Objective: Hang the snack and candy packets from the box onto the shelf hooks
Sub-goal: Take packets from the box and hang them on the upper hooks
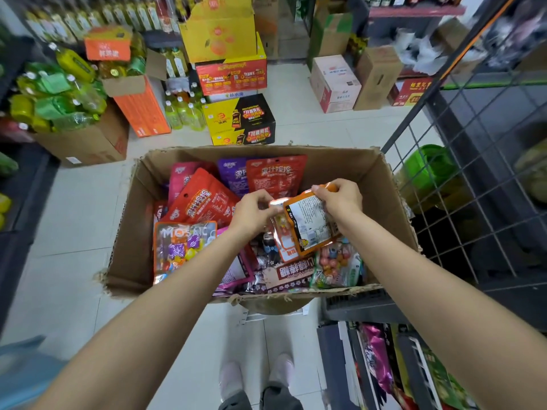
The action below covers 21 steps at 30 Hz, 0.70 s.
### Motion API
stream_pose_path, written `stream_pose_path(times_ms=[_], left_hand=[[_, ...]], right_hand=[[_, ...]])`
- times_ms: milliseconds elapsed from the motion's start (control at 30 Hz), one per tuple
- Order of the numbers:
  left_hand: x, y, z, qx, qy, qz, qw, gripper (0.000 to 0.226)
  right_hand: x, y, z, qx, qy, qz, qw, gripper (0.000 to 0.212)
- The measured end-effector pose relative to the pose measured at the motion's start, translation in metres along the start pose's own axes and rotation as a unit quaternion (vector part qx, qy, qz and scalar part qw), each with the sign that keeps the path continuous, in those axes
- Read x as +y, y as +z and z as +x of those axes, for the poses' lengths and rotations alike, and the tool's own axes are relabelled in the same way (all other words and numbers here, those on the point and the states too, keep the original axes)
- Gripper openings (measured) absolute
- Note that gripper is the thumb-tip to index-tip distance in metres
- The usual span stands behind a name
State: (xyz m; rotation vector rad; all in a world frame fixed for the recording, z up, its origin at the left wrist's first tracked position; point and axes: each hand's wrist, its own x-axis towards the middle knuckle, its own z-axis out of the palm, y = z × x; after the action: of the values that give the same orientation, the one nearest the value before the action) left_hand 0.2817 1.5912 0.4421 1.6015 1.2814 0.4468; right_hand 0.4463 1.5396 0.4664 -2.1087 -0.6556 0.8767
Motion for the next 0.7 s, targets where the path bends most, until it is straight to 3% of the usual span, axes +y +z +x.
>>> stream_pose_path(times_ms=[100, 200, 367, 500, 600, 700], left_hand=[[0.011, -0.007, -0.007, -0.006, -0.018, -0.119, 0.993, 0.020], [0.028, -0.022, -0.017, 0.033, 0.023, -0.154, 0.987, 0.017], [0.060, -0.057, -0.041, 0.161, 0.137, -0.046, 0.976, 0.012], [0.075, -0.098, -0.074, 0.205, 0.217, 0.041, 0.954, 0.016], [0.086, -0.121, -0.100, 0.197, 0.257, 0.044, 0.945, 0.017], [0.100, -0.126, -0.135, 0.152, 0.300, 0.132, 0.932, 0.027]], right_hand=[[-0.019, -0.006, -0.008, -0.008, -0.044, 0.012, 0.999, 0.029], [-0.037, -0.014, -0.024, -0.010, -0.094, 0.043, 0.995, 0.026], [-0.059, -0.029, -0.059, 0.007, -0.110, 0.144, 0.984, 0.023], [-0.075, -0.050, -0.122, 0.041, -0.200, 0.174, 0.963, 0.025], [-0.084, -0.059, -0.179, 0.081, -0.277, 0.106, 0.952, 0.042], [-0.089, -0.066, -0.234, 0.094, -0.347, -0.008, 0.933, 0.024]])
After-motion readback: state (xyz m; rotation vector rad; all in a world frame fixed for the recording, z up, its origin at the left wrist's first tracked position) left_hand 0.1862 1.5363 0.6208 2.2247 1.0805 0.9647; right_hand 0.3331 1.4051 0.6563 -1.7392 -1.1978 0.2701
